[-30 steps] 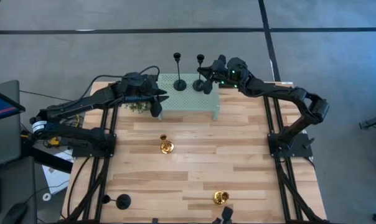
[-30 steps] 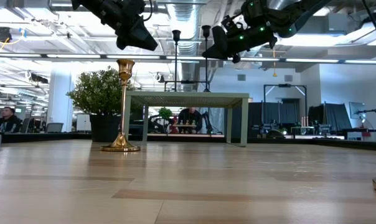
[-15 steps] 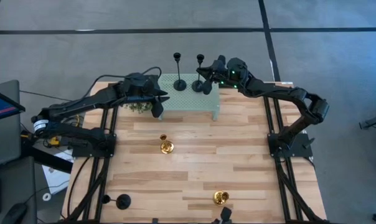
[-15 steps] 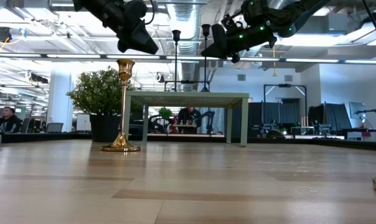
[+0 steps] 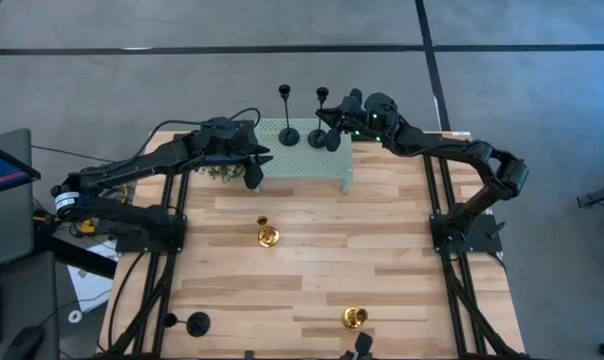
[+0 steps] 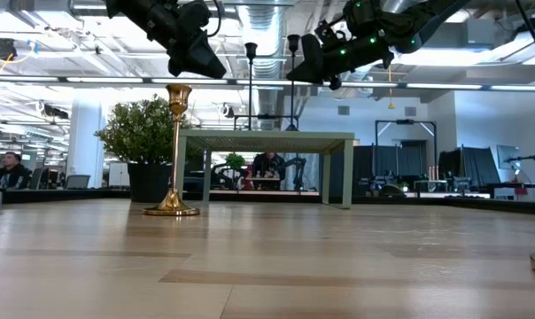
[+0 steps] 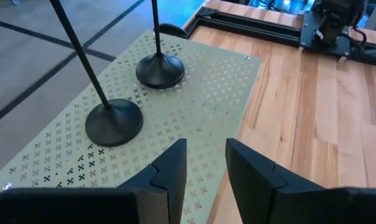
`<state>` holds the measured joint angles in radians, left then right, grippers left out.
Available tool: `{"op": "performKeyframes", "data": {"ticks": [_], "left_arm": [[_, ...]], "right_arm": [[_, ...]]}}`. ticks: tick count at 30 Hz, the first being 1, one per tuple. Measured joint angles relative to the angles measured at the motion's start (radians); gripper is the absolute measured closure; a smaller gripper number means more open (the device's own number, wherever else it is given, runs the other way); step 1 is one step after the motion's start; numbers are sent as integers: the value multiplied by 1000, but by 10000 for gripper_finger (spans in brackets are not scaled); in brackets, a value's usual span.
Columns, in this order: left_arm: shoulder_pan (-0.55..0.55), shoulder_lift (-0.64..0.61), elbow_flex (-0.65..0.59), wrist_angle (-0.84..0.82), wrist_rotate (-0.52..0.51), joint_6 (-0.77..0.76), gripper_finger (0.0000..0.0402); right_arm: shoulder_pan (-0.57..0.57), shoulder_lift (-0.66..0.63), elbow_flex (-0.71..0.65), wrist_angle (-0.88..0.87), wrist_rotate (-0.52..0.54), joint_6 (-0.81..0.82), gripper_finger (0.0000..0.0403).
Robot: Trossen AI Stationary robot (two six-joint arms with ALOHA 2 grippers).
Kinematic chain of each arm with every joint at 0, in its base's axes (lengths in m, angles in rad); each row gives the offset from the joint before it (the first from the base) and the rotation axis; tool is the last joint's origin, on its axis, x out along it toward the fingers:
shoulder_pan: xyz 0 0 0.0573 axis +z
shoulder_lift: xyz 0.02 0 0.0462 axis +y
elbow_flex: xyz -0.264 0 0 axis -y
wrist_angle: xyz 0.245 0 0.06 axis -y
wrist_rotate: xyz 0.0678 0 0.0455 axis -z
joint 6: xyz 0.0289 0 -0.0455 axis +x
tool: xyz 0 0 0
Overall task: Pick & Place candle stick holders
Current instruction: Adjust the right black candle holder on the shelf
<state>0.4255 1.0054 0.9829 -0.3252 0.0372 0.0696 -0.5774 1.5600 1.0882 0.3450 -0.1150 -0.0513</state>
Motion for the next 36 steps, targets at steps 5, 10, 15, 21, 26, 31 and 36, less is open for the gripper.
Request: {"op": "performKeyframes", "data": {"ticks": [5, 10, 15, 21, 26, 31, 36], "left_arm": [[0, 0, 0, 0, 0, 0, 291], [0, 0, 0, 0, 0, 0, 291], [0, 0, 0, 0, 0, 0, 291], [0, 0, 0, 0, 0, 0, 291], [0, -1, 0, 0, 0, 0, 291], [0, -1, 0, 0, 0, 0, 291], [0, -1, 1, 0, 0, 0, 291]], "right_arm": [[0, -1, 0, 2, 1, 0, 357], [0, -1, 0, 2, 9, 0, 346], [-1, -1, 0, 1, 9, -3, 325], [-1, -1, 0, 0, 11, -3, 299], [-1, -13, -1, -29, 11, -12, 290], [-1, -55, -1, -78, 11, -50, 290], [0, -63, -1, -62, 10, -53, 290]]}}
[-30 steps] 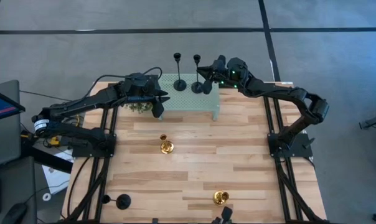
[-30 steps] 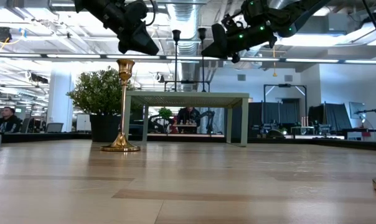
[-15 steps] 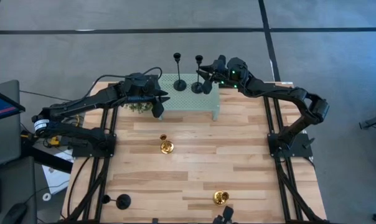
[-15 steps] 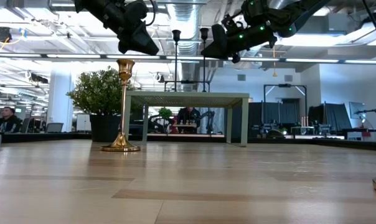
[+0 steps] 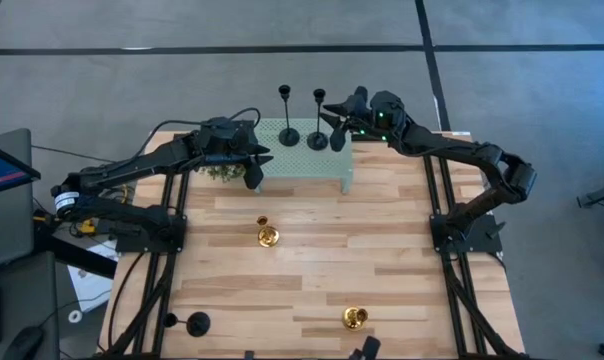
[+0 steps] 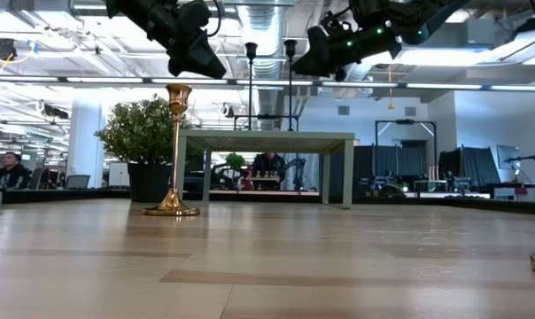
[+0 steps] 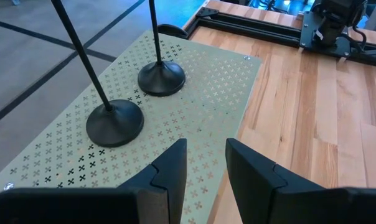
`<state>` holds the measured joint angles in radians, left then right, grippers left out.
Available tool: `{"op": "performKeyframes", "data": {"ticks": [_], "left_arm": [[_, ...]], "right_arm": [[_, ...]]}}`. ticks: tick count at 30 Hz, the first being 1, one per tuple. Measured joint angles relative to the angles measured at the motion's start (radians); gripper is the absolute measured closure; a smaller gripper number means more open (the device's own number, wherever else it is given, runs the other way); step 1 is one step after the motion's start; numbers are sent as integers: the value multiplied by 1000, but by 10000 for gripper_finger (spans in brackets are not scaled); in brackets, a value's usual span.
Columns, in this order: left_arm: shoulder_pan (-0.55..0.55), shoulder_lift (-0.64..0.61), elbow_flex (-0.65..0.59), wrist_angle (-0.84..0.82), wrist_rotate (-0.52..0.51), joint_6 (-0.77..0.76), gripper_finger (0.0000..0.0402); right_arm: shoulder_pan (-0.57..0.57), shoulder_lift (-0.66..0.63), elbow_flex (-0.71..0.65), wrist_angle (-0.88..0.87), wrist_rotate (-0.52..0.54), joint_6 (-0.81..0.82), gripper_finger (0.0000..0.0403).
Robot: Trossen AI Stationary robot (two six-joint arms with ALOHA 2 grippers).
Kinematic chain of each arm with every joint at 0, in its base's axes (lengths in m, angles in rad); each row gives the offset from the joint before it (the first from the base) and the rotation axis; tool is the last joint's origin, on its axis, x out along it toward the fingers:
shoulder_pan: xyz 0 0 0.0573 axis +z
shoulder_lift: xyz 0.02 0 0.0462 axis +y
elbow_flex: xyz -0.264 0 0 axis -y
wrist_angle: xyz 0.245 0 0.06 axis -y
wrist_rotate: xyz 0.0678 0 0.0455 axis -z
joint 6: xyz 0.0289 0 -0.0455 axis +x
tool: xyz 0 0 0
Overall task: Pick & Place candle stick holders
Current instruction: Adjust the right black candle holder on the shelf
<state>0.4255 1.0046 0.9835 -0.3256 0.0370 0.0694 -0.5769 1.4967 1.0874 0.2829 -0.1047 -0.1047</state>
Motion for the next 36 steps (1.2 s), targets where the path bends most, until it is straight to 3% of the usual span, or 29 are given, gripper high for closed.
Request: {"op": "performKeyframes", "data": {"ticks": [13, 28, 36], "left_arm": [[0, 0, 0, 0, 0, 0, 291], [0, 0, 0, 0, 0, 0, 291], [0, 0, 0, 0, 0, 0, 291]], "right_arm": [[0, 13, 0, 62, -6, 0, 290], [4, 89, 0, 54, -5, 6, 322], [5, 92, 0, 51, -5, 4, 378]]}}
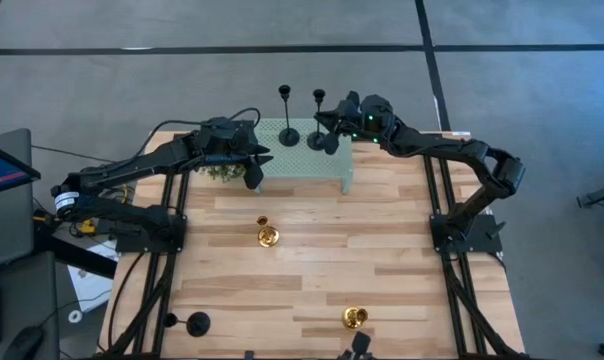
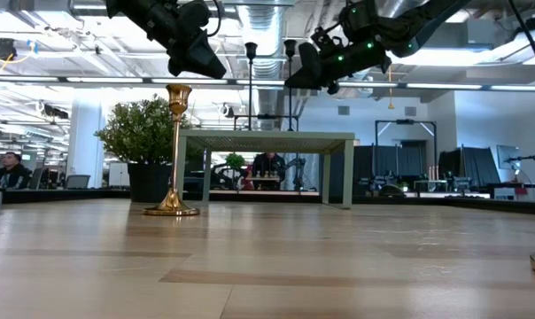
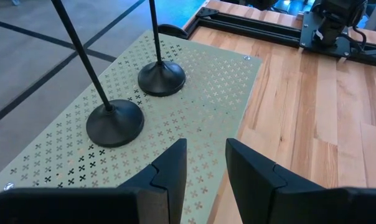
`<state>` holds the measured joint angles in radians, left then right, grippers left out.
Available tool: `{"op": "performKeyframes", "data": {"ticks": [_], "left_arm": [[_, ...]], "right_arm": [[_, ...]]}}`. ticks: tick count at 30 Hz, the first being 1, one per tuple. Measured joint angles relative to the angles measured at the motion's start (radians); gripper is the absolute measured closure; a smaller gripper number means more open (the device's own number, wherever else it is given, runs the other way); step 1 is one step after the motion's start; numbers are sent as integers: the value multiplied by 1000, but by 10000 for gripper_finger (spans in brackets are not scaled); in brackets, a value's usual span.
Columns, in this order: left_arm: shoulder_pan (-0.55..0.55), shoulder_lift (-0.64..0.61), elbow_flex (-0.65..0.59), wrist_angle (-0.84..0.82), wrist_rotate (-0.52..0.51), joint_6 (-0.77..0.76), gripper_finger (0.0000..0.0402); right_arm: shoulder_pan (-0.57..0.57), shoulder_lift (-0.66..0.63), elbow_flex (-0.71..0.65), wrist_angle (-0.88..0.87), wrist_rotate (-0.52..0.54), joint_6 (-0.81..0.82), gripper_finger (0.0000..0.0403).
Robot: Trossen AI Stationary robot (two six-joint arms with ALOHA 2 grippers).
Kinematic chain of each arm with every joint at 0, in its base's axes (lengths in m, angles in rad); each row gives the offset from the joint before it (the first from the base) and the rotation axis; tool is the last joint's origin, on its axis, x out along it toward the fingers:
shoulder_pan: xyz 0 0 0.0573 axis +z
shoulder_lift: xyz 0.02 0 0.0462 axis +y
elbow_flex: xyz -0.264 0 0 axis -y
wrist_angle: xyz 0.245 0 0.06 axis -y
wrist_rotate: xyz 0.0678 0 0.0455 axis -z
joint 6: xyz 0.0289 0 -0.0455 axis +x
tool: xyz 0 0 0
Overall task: Pick & Place candle stick holders
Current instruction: Adjust the right black candle holder on the shelf
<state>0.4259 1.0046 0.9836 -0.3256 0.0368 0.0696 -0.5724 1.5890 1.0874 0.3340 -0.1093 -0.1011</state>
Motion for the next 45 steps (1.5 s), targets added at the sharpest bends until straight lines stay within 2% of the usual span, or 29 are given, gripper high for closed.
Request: {"op": "performKeyframes", "data": {"ticks": [2, 7, 12, 18, 24, 45], "left_arm": [[0, 0, 0, 0, 0, 0, 291], [0, 0, 0, 0, 0, 0, 291], [0, 0, 0, 0, 0, 0, 291], [0, 0, 0, 0, 0, 0, 291], [0, 0, 0, 0, 0, 0, 291], [0, 0, 0, 0, 0, 0, 291]], "right_arm": [[1, 0, 0, 4, 1, -3, 393], [1, 0, 0, 5, 1, -4, 384], [-1, 0, 0, 27, 2, -10, 397], [-12, 0, 0, 33, -21, -5, 387], [-19, 3, 0, 30, -24, -3, 396], [-19, 3, 0, 24, -24, 50, 369]]}}
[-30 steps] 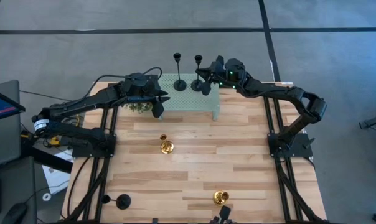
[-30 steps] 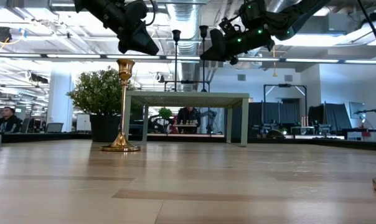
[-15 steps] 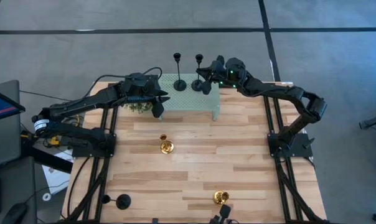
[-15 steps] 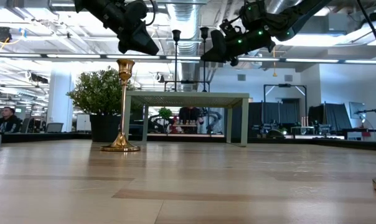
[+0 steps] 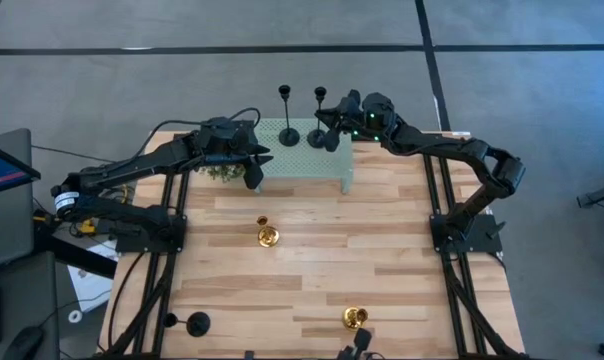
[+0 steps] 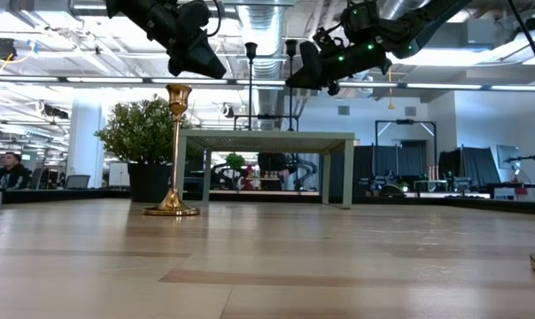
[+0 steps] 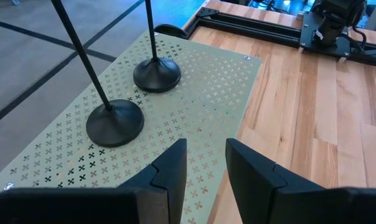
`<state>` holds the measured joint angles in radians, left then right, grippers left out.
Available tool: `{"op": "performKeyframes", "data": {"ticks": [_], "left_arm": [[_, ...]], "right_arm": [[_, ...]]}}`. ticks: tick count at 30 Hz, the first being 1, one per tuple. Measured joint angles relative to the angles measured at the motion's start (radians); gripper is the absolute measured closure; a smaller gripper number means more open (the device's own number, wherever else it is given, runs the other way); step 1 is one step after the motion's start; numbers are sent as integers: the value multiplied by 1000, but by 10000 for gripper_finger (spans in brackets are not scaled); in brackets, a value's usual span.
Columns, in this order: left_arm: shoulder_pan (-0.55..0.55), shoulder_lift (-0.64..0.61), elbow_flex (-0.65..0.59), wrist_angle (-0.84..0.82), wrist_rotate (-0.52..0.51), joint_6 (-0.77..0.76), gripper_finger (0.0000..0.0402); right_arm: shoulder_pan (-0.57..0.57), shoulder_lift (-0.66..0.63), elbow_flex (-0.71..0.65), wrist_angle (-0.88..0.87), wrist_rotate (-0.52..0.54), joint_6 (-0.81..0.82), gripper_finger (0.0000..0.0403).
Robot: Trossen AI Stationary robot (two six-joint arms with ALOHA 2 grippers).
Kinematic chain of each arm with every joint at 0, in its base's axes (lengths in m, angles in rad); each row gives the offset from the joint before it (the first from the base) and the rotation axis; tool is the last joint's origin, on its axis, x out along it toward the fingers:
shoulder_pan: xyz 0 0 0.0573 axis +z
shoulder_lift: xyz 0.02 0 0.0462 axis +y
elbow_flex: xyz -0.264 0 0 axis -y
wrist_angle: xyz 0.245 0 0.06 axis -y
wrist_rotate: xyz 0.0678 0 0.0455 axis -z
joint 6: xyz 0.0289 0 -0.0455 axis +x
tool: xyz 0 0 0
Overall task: Pick & Place candle stick holders
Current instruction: Adjust the right black candle holder on the shelf, then put the black candle holder on the shelf
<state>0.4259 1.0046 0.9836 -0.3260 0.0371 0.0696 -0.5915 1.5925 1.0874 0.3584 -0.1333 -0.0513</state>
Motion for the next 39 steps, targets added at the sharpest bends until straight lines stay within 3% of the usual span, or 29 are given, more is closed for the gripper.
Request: {"op": "performKeyframes", "data": {"ticks": [11, 18, 29, 39], "left_arm": [[0, 0, 0, 0, 0, 0, 291], [0, -4, 0, -40, -1, 2, 291], [0, -4, 0, -29, 0, 2, 291], [0, -58, 0, 8, 43, 81, 306]], "right_arm": [[-1, -8, 0, -10, 1, -8, 281], [-5, -129, 0, -167, 2, -41, 248], [25, -368, 0, -477, 1, -56, 269], [71, -472, 0, -659, 1, -64, 287]]}}
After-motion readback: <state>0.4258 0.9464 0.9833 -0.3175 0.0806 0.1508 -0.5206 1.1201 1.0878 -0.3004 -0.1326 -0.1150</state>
